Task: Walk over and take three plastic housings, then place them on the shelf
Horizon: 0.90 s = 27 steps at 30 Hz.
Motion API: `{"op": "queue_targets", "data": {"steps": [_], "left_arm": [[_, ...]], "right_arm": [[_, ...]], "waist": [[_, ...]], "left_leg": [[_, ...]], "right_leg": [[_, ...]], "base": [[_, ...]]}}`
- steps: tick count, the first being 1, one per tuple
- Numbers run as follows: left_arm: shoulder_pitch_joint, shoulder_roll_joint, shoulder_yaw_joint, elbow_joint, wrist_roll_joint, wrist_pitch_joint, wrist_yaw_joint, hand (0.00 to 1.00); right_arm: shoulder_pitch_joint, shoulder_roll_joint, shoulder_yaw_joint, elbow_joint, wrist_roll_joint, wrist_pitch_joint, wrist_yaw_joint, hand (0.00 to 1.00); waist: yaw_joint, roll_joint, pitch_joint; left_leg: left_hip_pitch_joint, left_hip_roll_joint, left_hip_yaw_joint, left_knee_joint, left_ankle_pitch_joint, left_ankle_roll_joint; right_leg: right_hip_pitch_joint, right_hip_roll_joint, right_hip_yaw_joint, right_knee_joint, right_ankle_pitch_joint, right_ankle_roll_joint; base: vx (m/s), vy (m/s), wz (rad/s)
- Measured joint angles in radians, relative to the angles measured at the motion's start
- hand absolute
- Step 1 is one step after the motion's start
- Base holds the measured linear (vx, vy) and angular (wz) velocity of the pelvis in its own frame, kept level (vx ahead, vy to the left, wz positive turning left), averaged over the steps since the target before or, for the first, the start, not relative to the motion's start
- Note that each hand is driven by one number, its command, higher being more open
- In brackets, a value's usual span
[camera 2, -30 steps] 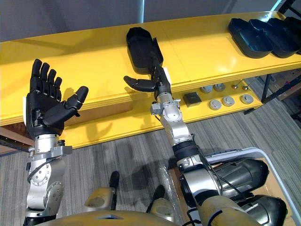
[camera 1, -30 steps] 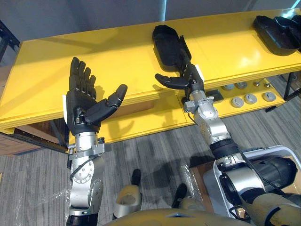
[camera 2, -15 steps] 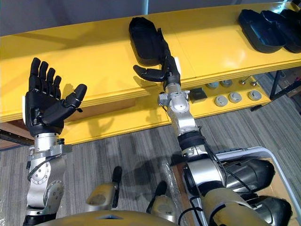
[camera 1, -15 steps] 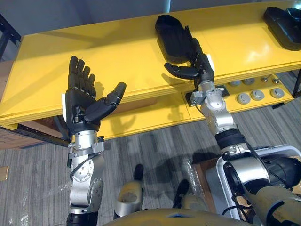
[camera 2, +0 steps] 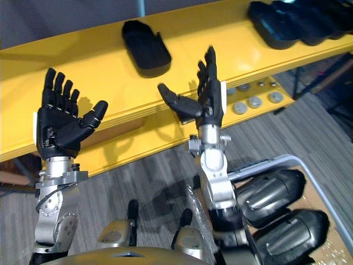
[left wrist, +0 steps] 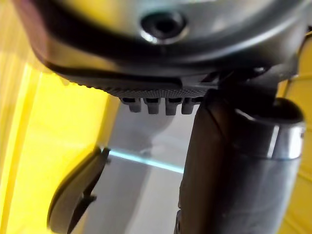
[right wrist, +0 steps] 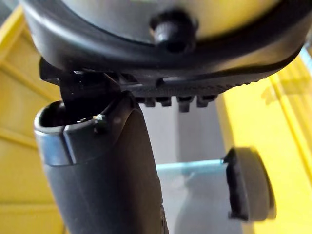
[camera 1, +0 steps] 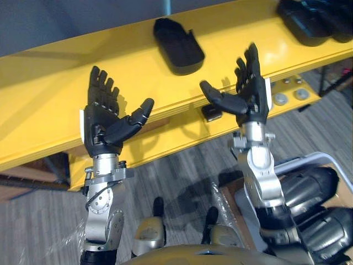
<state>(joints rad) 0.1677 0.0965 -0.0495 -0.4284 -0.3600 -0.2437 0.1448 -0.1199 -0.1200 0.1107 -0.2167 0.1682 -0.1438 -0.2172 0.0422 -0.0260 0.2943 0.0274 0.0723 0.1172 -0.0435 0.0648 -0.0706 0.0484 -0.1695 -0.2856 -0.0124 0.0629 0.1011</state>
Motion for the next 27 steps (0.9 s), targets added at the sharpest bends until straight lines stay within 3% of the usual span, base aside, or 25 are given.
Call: {"op": "queue_targets", "data": {"steps": [3,9,13,18,20,22,23,24,25,27], "left_arm": [[0.0,-0.001,-0.058,0.002,-0.023,-0.017,0.007,1.0],[0.0,-0.018,-0.153,0.017,-0.019,-0.049,0.061,1.0],[0.005,-0.019,-0.221,0.066,-0.024,-0.109,0.113,1.0],[-0.046,-0.019,-0.351,0.209,-0.017,-0.141,0.221,1.0],[-0.089,-0.02,-0.398,0.254,0.004,-0.135,0.25,1.0],[-0.122,-0.022,-0.433,0.27,0.04,-0.112,0.274,1.0],[-0.127,-0.025,-0.443,0.269,0.069,-0.106,0.295,1.0],[-0.13,-0.038,-0.446,0.265,0.098,-0.094,0.319,1.0],[-0.13,-0.041,-0.445,0.254,0.098,-0.079,0.33,1.0],[-0.124,-0.043,-0.44,0.236,0.097,-0.058,0.341,1.0]], "right_arm": [[0.155,0.028,-0.006,-0.054,-0.004,0.001,-0.035,1.0],[0.401,0.05,-0.164,-0.135,-0.023,-0.001,-0.085,1.0],[0.573,0.073,-0.27,-0.152,-0.042,-0.003,-0.123,1.0],[0.747,0.109,-0.325,-0.185,-0.005,-0.056,-0.145,1.0],[0.767,0.125,-0.329,-0.187,0.034,-0.09,-0.132,1.0],[0.768,0.133,-0.323,-0.187,0.053,-0.104,-0.112,1.0],[0.757,0.132,-0.305,-0.187,0.071,-0.116,-0.09,1.0],[0.73,0.125,-0.263,-0.187,0.091,-0.132,-0.057,1.0],[0.706,0.108,-0.236,-0.186,0.092,-0.134,-0.042,1.0],[0.639,0.051,-0.158,-0.158,0.092,-0.134,-0.026,1.0]], "waist": [[-0.032,-0.033,-0.039],[-0.107,-0.027,-0.087],[-0.16,-0.025,-0.111],[-0.283,-0.009,-0.138],[-0.314,-0.008,-0.139],[-0.319,-0.006,-0.14],[-0.315,-0.004,-0.141],[-0.299,0.013,-0.141],[-0.278,0.034,-0.139],[-0.251,0.069,-0.14]], "left_leg": [[0.021,0.01,0.069,0.001,-0.019,-0.004],[0.057,0.017,0.201,0.044,-0.086,-0.005],[0.073,0.032,0.305,0.08,-0.139,-0.014],[0.087,0.081,0.452,0.16,-0.212,-0.042],[0.084,0.097,0.483,0.196,-0.234,-0.048],[0.069,0.101,0.424,0.241,-0.26,-0.032],[0.051,0.1,0.335,0.269,-0.277,-0.019],[0.026,0.091,0.168,0.314,-0.325,0.0],[0.01,0.086,0.062,0.34,-0.366,0.002],[-0.016,0.072,-0.051,0.366,-0.418,-0.022]], "right_leg": [[-0.017,0.016,0.068,-0.006,0.006,0.006],[-0.034,0.023,0.204,-0.017,0.023,0.03],[-0.058,0.041,0.303,-0.033,0.035,0.049],[-0.098,0.087,0.455,-0.044,0.052,0.056],[-0.116,0.107,0.496,-0.044,0.06,0.052],[-0.136,0.133,0.548,-0.041,0.07,0.041],[-0.146,0.143,0.577,-0.039,0.075,0.036],[-0.167,0.16,0.624,-0.033,0.078,0.035],[-0.181,0.174,0.655,-0.031,0.077,0.04],[-0.214,0.19,0.684,-0.017,0.085,0.047]], "base": [[0.05,-0.012,-0.66],[0.04,0.026,-0.68],[0.01,0.027,-0.79],[0.02,-0.012,-0.89],[0.02,-0.033,-0.76],[0.0,-0.052,-0.79],[-0.02,-0.054,-1.04],[-0.06,0.006,-1.18],[-0.08,0.072,-1.09],[-0.12,0.143,-0.6]]}}
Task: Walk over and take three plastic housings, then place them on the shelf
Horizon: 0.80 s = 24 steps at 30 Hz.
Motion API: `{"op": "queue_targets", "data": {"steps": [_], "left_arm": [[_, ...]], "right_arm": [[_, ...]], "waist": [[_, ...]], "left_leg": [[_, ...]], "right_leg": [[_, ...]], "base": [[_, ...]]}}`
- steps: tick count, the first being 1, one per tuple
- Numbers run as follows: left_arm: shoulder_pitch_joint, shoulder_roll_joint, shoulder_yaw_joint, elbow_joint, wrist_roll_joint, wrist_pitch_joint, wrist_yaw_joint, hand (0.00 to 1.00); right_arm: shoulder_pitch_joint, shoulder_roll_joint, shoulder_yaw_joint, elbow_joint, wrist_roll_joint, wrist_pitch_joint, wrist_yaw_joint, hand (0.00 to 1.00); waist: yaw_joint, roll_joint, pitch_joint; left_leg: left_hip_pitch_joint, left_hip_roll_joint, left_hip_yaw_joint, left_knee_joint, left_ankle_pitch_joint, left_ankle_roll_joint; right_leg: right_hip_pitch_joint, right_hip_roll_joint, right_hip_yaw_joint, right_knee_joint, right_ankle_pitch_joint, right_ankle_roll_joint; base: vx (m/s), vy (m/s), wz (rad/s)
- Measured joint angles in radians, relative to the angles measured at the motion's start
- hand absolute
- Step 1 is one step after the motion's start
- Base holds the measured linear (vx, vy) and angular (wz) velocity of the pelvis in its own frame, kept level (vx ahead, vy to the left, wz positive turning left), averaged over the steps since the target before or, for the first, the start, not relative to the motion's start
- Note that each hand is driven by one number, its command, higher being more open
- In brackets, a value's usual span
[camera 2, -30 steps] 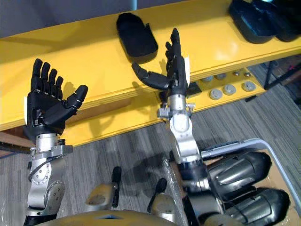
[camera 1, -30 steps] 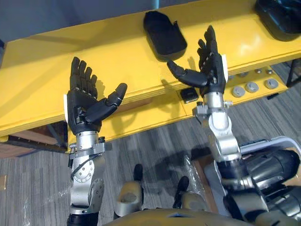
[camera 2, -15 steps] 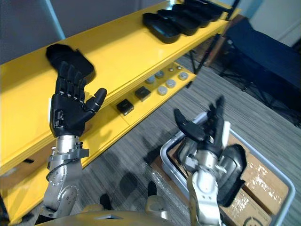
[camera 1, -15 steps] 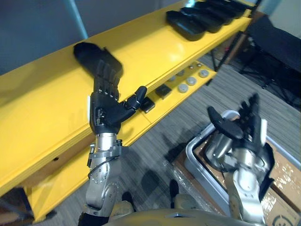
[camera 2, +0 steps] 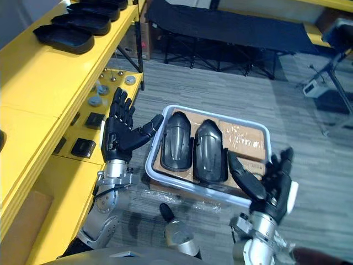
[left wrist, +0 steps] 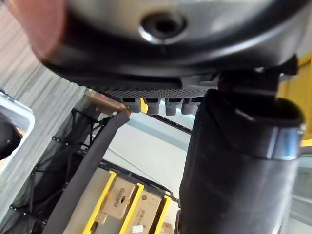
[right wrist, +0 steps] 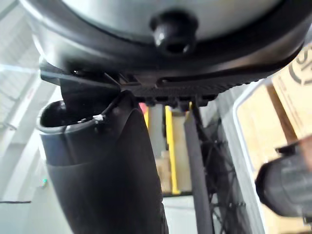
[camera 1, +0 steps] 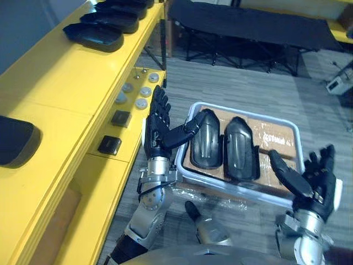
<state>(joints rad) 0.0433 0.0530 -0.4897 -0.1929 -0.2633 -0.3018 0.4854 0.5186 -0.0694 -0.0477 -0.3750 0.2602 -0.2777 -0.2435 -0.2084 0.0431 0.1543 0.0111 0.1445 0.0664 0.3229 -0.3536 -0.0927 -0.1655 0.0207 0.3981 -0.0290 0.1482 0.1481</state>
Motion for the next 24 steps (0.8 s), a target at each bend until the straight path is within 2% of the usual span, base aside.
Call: {"op": "queue_targets", "data": {"steps": [2,4,7,10,11,12,13,14,16,17,18,19,20,21,22,23,24], "left_arm": [[0.026,0.005,0.019,-0.015,-0.004,0.006,-0.03,1.0],[0.073,0.005,0.052,-0.044,-0.011,0.001,-0.064,1.0],[0.095,0.011,0.072,-0.054,-0.045,-0.026,-0.089,1.0],[0.125,0.054,0.071,-0.093,-0.047,-0.033,-0.134,1.0],[0.122,0.071,0.073,-0.094,-0.05,-0.033,-0.155,1.0],[0.117,0.079,0.084,-0.094,-0.047,-0.031,-0.164,1.0],[0.109,0.077,0.097,-0.087,-0.045,-0.024,-0.162,1.0],[0.108,0.08,0.104,-0.085,-0.045,-0.02,-0.16,1.0],[0.101,0.082,0.102,-0.084,-0.045,-0.017,-0.163,1.0],[0.095,0.082,0.1,-0.084,-0.045,-0.017,-0.169,1.0],[0.089,0.083,0.098,-0.083,-0.047,-0.017,-0.175,1.0],[0.079,0.084,0.091,-0.079,-0.064,-0.015,-0.197,1.0],[0.077,0.085,0.087,-0.079,-0.085,-0.015,-0.212,1.0],[0.074,0.086,0.069,-0.079,-0.126,-0.015,-0.245,1.0],[0.074,0.085,0.058,-0.078,-0.134,-0.013,-0.254,1.0],[0.073,0.085,0.033,-0.078,-0.165,-0.004,-0.275,1.0],[0.07,0.085,0.023,-0.078,-0.176,-0.003,-0.283,1.0]], "right_arm": [[-0.05,-0.03,0.076,0.042,-0.002,0.012,-0.002,1.0],[-0.074,-0.035,0.136,0.091,0.03,0.032,-0.01,1.0],[-0.074,-0.029,0.166,0.135,0.101,0.032,-0.025,1.0],[-0.049,0.004,0.188,0.174,0.109,0.003,-0.023,1.0],[-0.039,0.008,0.188,0.176,0.11,-0.003,-0.006,1.0],[-0.066,-0.002,0.2,0.187,0.11,-0.016,0.018,1.0],[-0.09,-0.008,0.21,0.202,0.111,-0.031,0.036,1.0],[-0.142,-0.02,0.243,0.239,0.119,-0.043,0.048,1.0],[-0.181,-0.028,0.271,0.265,0.118,-0.054,0.046,1.0],[-0.21,-0.033,0.314,0.287,0.116,-0.062,0.034,1.0],[-0.222,-0.032,0.343,0.306,0.11,-0.062,0.023,1.0],[-0.236,-0.033,0.374,0.334,0.099,-0.061,0.007,1.0],[-0.24,-0.032,0.391,0.349,0.098,-0.059,-0.005,1.0],[-0.241,-0.033,0.41,0.379,0.097,-0.049,-0.031,1.0],[-0.238,-0.036,0.41,0.389,0.097,-0.041,-0.04,1.0],[-0.232,-0.049,0.407,0.409,0.097,-0.031,-0.051,1.0],[-0.23,-0.052,0.4,0.416,0.097,-0.03,-0.052,1.0]], "waist": [[0.024,0.001,0.001],[0.072,0.0,0.011],[0.101,-0.004,0.052],[0.114,-0.03,0.105],[0.119,-0.049,0.116],[0.139,-0.045,0.132],[0.142,-0.05,0.141],[0.155,-0.056,0.134],[0.156,-0.055,0.135],[0.163,-0.055,0.134],[0.167,-0.057,0.133],[0.18,-0.061,0.131],[0.182,-0.063,0.13],[0.18,-0.066,0.124],[0.181,-0.063,0.116],[0.181,-0.049,0.083],[0.18,-0.047,0.075]], "left_leg": [[-0.039,-0.024,-0.008,0.04,-0.007,0.014],[-0.098,-0.045,-0.042,0.104,-0.015,0.02],[-0.13,-0.06,-0.083,0.176,-0.028,0.026],[-0.148,-0.063,-0.057,0.274,-0.069,0.047],[-0.156,-0.065,-0.029,0.299,-0.071,0.064],[-0.166,-0.029,0.032,0.28,-0.049,0.08],[-0.168,-0.016,0.061,0.254,-0.02,0.086],[-0.166,0.004,0.1,0.176,0.049,0.088],[-0.168,0.013,0.101,0.11,0.105,0.082],[-0.173,0.016,0.093,0.057,0.146,0.073],[-0.18,0.018,0.088,0.032,0.165,0.07],[-0.182,0.018,0.083,0.01,0.184,0.053],[-0.182,0.018,0.079,0.003,0.192,0.041],[-0.186,0.014,0.063,-0.005,0.21,0.015],[-0.191,0.007,0.054,-0.012,0.22,0.009],[-0.219,0.01,0.027,-0.025,0.25,-0.005],[-0.228,0.016,0.027,-0.031,0.263,-0.011]], "right_leg": [[-0.029,-0.013,-0.005,0.033,-0.002,-0.001],[-0.072,-0.028,-0.03,0.094,-0.023,0.004],[-0.092,-0.035,-0.066,0.168,-0.044,0.008],[-0.073,-0.044,-0.035,0.154,-0.013,0.045],[-0.069,-0.046,-0.036,0.11,0.052,0.057],[-0.059,-0.053,-0.079,0.001,0.192,0.058],[-0.083,-0.051,-0.181,0.105,0.125,-0.005],[-0.131,-0.06,-0.278,0.35,-0.061,-0.069],[-0.126,-0.084,-0.322,0.481,-0.127,-0.063],[-0.096,-0.112,-0.332,0.565,-0.176,-0.066],[-0.067,-0.126,-0.334,0.597,-0.196,-0.065],[-0.016,-0.145,-0.329,0.596,-0.215,-0.058],[0.015,-0.153,-0.328,0.573,-0.23,-0.056],[0.067,-0.157,-0.349,0.478,-0.279,-0.023],[0.078,-0.157,-0.363,0.444,-0.291,-0.009],[0.094,-0.154,-0.383,0.35,-0.298,0.001],[0.109,-0.148,-0.393,0.298,-0.298,0.001]], "base": [[-0.13,0.121,0.05],[-0.13,0.084,0.4],[-0.11,0.058,0.4],[-0.19,0.127,-0.33],[-0.36,0.118,-0.94],[-0.35,0.042,-1.14],[-0.41,0.043,-1.29],[-0.28,0.065,-0.85],[-0.21,0.031,-0.4],[-0.22,-0.08,-0.12],[-0.25,-0.171,-0.15],[-0.19,-0.194,-0.06],[-0.16,-0.247,0.04],[-0.11,-0.209,0.06],[-0.11,-0.224,-0.04],[-0.05,-0.187,-0.21],[-0.05,-0.241,-0.43]]}}
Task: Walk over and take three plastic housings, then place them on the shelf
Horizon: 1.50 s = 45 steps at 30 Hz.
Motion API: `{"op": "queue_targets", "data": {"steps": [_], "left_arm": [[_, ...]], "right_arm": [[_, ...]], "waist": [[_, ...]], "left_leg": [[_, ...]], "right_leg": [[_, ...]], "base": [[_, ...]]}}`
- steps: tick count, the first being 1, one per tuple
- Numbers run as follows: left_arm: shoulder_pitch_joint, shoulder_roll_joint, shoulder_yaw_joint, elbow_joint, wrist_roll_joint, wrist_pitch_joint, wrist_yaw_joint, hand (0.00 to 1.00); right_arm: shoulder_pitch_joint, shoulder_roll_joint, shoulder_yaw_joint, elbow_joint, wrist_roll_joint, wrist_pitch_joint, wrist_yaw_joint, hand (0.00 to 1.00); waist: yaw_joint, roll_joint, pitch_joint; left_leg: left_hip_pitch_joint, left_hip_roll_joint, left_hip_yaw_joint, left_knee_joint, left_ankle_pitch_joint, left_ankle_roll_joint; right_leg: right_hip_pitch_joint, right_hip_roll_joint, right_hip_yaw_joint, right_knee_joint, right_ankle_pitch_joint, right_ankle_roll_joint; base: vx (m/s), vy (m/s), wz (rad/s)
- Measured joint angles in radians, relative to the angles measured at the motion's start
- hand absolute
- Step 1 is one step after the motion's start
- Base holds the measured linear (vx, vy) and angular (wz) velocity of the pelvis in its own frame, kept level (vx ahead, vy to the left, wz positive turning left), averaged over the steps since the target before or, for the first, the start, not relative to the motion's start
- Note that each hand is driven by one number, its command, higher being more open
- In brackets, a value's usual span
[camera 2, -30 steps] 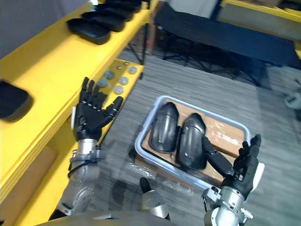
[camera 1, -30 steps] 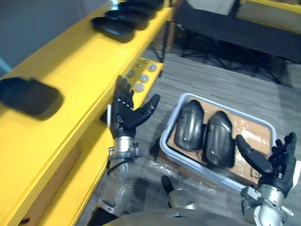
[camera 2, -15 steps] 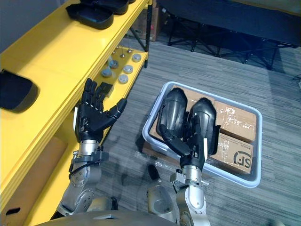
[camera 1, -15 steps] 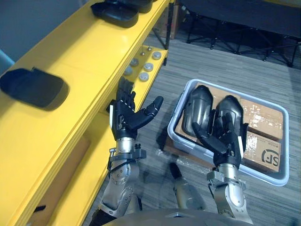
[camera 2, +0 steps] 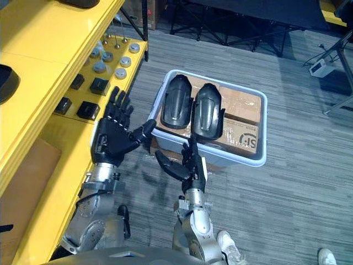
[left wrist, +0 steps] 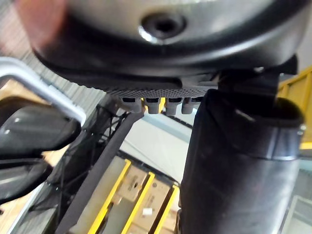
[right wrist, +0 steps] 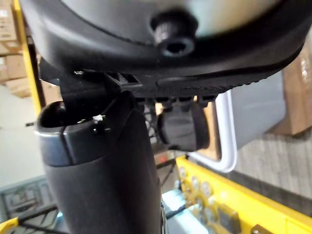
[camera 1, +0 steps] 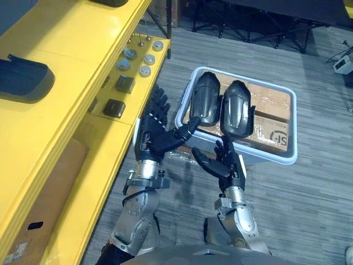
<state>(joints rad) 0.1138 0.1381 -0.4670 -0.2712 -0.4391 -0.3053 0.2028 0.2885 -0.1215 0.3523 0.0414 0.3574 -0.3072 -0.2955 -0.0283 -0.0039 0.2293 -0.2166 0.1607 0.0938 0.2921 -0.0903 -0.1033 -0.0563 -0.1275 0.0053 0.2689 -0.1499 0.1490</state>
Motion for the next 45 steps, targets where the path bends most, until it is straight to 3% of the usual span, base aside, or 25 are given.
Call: {"op": "queue_targets", "data": {"steps": [1,2,4,8,10,11,12,13,16,19,22,30,34,37,41,45], "left_arm": [[-0.013,-0.004,-0.017,0.009,-0.023,0.0,-0.008,1.0],[-0.017,-0.006,-0.026,0.021,-0.028,0.001,-0.008,1.0],[-0.026,-0.008,-0.055,0.083,-0.032,0.007,-0.004,1.0],[-0.022,-0.011,-0.066,0.121,-0.026,0.036,0.006,1.0],[-0.021,-0.009,-0.057,0.129,-0.002,0.069,0.009,1.0],[-0.019,0.0,-0.046,0.145,0.058,0.102,0.018,1.0],[-0.015,0.001,-0.044,0.151,0.07,0.115,0.02,1.0],[0.01,-0.002,-0.039,0.151,0.1,0.137,0.013,1.0],[0.061,0.01,-0.004,0.149,0.141,0.182,-0.038,1.0],[0.078,0.033,0.039,0.149,0.183,0.204,-0.072,1.0],[0.075,0.04,0.073,0.135,0.273,0.206,-0.066,1.0],[0.075,0.07,0.123,0.155,0.294,0.239,-0.065,1.0],[0.073,0.083,0.17,0.164,0.293,0.24,-0.085,1.0],[0.03,0.115,0.174,0.168,0.288,0.24,-0.094,1.0],[-0.033,0.114,0.166,0.222,0.273,0.239,-0.098,1.0],[-0.043,0.114,0.162,0.274,0.245,0.238,-0.09,1.0]], "right_arm": [[0.0,-0.003,-0.026,0.011,0.001,0.001,0.003,1.0],[0.0,-0.007,-0.038,0.018,0.001,0.001,0.004,1.0],[0.013,-0.025,-0.09,0.032,-0.001,0.013,0.005,1.0],[0.061,-0.055,-0.191,0.037,0.003,0.041,0.019,1.0],[0.063,-0.07,-0.223,0.063,0.004,0.058,0.034,1.0],[0.046,-0.074,-0.238,0.095,0.005,0.079,0.043,1.0],[0.035,-0.076,-0.245,0.108,0.005,0.082,0.045,1.0],[0.018,-0.087,-0.259,0.123,0.009,0.093,0.045,1.0],[-0.004,-0.071,-0.281,0.122,0.006,0.104,0.036,1.0],[-0.05,-0.067,-0.318,0.122,0.007,0.099,0.012,1.0],[-0.094,-0.065,-0.395,0.122,0.007,0.052,-0.025,1.0],[-0.181,-0.084,-0.553,0.225,0.013,0.044,0.02,1.0],[-0.376,-0.227,-0.628,0.401,0.098,0.062,0.024,1.0],[-0.588,-0.393,-0.645,0.552,0.165,0.078,0.039,1.0],[-0.859,-0.598,-0.604,0.768,0.21,0.085,0.075,1.0],[-1.002,-0.666,-0.497,0.885,0.22,0.117,0.09,1.0]], "waist": [[-0.006,0.001,-0.002],[-0.007,0.005,-0.004],[-0.043,0.024,-0.006],[-0.064,0.033,-0.006],[-0.061,0.045,-0.013],[-0.052,0.038,-0.016],[-0.047,0.038,-0.015],[-0.043,0.061,-0.029],[-0.029,0.065,-0.032],[-0.017,0.05,-0.034],[-0.018,0.027,-0.04],[-0.01,-0.013,-0.048],[0.004,-0.021,-0.017],[0.028,-0.012,0.069],[0.051,0.033,0.169],[0.07,0.071,0.193]], "left_leg": [[-0.011,0.018,0.003,0.001,0.014,-0.015],[-0.012,0.029,0.003,0.001,0.017,-0.021],[0.007,0.068,-0.017,-0.002,0.028,-0.034],[0.037,0.079,-0.01,-0.029,0.052,-0.02],[0.041,0.067,-0.01,-0.067,0.065,-0.018],[0.058,0.031,-0.022,-0.112,0.066,-0.024],[0.057,0.014,-0.031,-0.095,0.065,-0.021],[0.065,-0.003,-0.034,-0.105,0.06,-0.02],[0.067,-0.022,-0.023,-0.121,0.072,-0.016],[0.06,-0.023,-0.027,-0.122,0.075,-0.015],[0.06,-0.026,-0.029,-0.123,0.076,-0.015],[0.06,-0.026,-0.034,-0.12,0.076,-0.014],[0.009,-0.03,-0.058,-0.114,0.093,-0.014],[-0.031,-0.03,-0.079,-0.126,0.13,-0.013],[-0.08,-0.044,-0.116,-0.188,0.204,-0.011],[-0.098,-0.053,-0.131,-0.228,0.239,0.002]], "right_leg": [[0.028,0.018,-0.003,-0.096,0.0,-0.001],[0.03,0.029,0.0,-0.113,0.001,-0.003],[0.044,0.067,0.001,-0.114,0.013,-0.021],[0.05,0.084,-0.009,-0.11,0.016,-0.06],[0.022,0.077,-0.009,-0.095,0.008,-0.073],[0.008,0.041,-0.009,-0.103,0.01,-0.079],[0.004,0.033,-0.007,-0.107,0.014,-0.073],[-0.002,0.029,-0.009,-0.113,0.027,-0.061],[-0.011,0.011,-0.003,-0.125,0.05,-0.043],[0.006,0.01,-0.008,-0.171,0.084,-0.039],[0.032,0.007,-0.018,-0.215,0.111,-0.032],[0.044,0.006,-0.021,-0.227,0.128,-0.027],[0.01,0.006,-0.045,-0.25,0.146,-0.025],[-0.027,0.001,-0.092,-0.249,0.16,-0.03],[-0.078,-0.008,-0.145,-0.254,0.205,-0.022],[-0.1,-0.015,-0.168,-0.249,0.214,-0.023]], "base": [[-0.05,-0.225,-0.44],[-0.09,-0.23,-0.47],[-0.11,-0.183,-0.2],[-0.11,-0.08,-0.07],[-0.15,0.012,-0.04],[-0.13,0.065,-0.09],[-0.07,0.095,-0.19],[-0.01,0.037,-0.14],[0.0,0.064,-0.08],[0.02,0.016,0.0],[0.04,0.022,0.03],[-0.02,0.008,0.01],[-0.14,0.016,0.14],[-0.17,0.011,0.15],[-0.11,0.016,0.25],[0.03,0.0,0.13]]}}
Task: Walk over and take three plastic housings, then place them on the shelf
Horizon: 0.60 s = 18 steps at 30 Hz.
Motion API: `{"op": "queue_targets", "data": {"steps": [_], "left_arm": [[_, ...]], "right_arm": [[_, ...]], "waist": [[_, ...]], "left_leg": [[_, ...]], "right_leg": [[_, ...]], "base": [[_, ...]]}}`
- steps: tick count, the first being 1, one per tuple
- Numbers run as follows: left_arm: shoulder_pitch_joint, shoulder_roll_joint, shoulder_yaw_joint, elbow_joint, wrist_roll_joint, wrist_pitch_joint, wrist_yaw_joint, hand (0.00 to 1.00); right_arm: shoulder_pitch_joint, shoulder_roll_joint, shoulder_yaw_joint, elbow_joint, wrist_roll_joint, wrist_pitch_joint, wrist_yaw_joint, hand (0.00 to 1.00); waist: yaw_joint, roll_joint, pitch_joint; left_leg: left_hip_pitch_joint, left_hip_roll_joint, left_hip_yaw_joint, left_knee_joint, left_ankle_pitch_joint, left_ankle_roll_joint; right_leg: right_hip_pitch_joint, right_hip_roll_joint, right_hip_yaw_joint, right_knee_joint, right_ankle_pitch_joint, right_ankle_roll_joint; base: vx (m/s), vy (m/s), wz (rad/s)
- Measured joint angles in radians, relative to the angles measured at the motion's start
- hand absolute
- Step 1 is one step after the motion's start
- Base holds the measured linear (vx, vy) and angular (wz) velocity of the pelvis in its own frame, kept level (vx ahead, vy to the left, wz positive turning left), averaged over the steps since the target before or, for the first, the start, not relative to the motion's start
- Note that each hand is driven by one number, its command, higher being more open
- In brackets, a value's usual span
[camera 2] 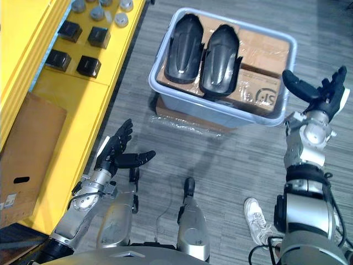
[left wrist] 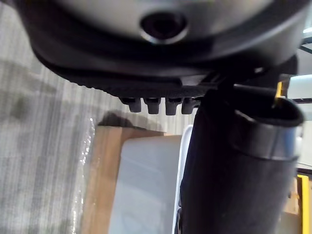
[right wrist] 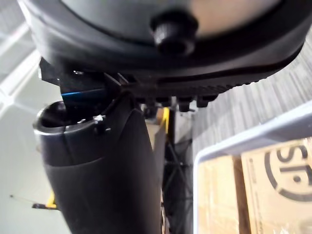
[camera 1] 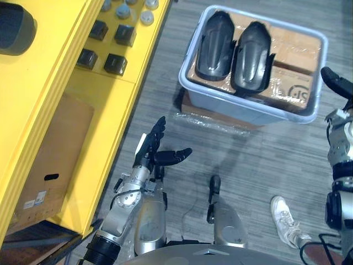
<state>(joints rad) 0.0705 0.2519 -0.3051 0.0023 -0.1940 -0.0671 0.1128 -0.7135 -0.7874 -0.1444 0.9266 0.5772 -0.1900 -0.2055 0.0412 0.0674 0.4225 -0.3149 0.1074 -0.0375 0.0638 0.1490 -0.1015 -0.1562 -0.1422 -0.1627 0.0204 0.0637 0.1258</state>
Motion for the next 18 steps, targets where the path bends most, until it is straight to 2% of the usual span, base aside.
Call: {"op": "queue_targets", "data": {"steps": [3,4,6,10,12,13,18], "left_arm": [[-0.047,-0.002,-0.018,0.056,0.0,-0.024,0.012,1.0],[-0.07,-0.005,-0.032,0.082,0.0,-0.036,0.016,1.0],[-0.078,-0.012,-0.043,0.099,-0.004,-0.045,0.018,1.0],[-0.107,-0.043,-0.085,0.172,-0.043,-0.062,0.035,1.0],[-0.121,-0.052,-0.102,0.206,-0.05,-0.065,0.043,1.0],[-0.13,-0.059,-0.126,0.237,-0.062,-0.065,0.054,1.0],[-0.139,-0.077,-0.154,0.276,-0.072,-0.066,0.069,1.0]], "right_arm": [[-0.132,-0.054,0.07,0.101,-0.002,0.051,0.002,1.0],[-0.181,-0.08,0.099,0.132,-0.003,0.061,0.009,1.0],[-0.229,-0.102,0.133,0.159,-0.005,0.076,0.024,1.0],[-0.35,-0.149,0.211,0.218,-0.023,0.104,0.033,1.0],[-0.373,-0.16,0.236,0.221,-0.023,0.123,0.034,1.0],[-0.396,-0.165,0.261,0.235,-0.024,0.138,0.035,1.0],[-0.435,-0.166,0.297,0.241,-0.068,0.198,0.021,1.0]], "waist": [[0.014,0.035,0.016],[0.018,0.053,0.028],[0.025,0.064,0.033],[0.049,0.113,0.058],[0.057,0.126,0.065],[0.072,0.136,0.069],[0.095,0.142,0.071]], "left_leg": [[-0.034,-0.012,-0.014,0.0,0.007,0.007],[-0.044,-0.018,-0.017,0.0,0.011,0.013],[-0.06,-0.028,-0.017,-0.001,0.015,0.018],[-0.104,-0.045,-0.022,-0.002,0.027,0.028],[-0.114,-0.046,-0.028,-0.011,0.038,0.029],[-0.121,-0.047,-0.033,-0.026,0.048,0.023],[-0.145,-0.05,-0.045,-0.039,0.065,0.022]], "right_leg": [[-0.035,-0.01,-0.019,0.019,0.0,0.0],[-0.05,-0.017,-0.026,0.032,0.0,0.0],[-0.072,-0.029,-0.027,0.042,-0.001,0.001],[-0.131,-0.051,-0.041,0.083,-0.005,0.007],[-0.147,-0.055,-0.048,0.092,-0.006,0.007],[-0.164,-0.057,-0.051,0.102,-0.007,0.006],[-0.204,-0.061,-0.056,0.12,-0.01,0.003]], "base": [[0.0,0.015,0.13],[-0.03,0.025,0.12],[-0.03,0.032,0.03],[-0.06,0.037,0.06],[-0.07,0.008,0.08],[-0.06,-0.001,0.07],[-0.05,-0.017,0.04]]}}
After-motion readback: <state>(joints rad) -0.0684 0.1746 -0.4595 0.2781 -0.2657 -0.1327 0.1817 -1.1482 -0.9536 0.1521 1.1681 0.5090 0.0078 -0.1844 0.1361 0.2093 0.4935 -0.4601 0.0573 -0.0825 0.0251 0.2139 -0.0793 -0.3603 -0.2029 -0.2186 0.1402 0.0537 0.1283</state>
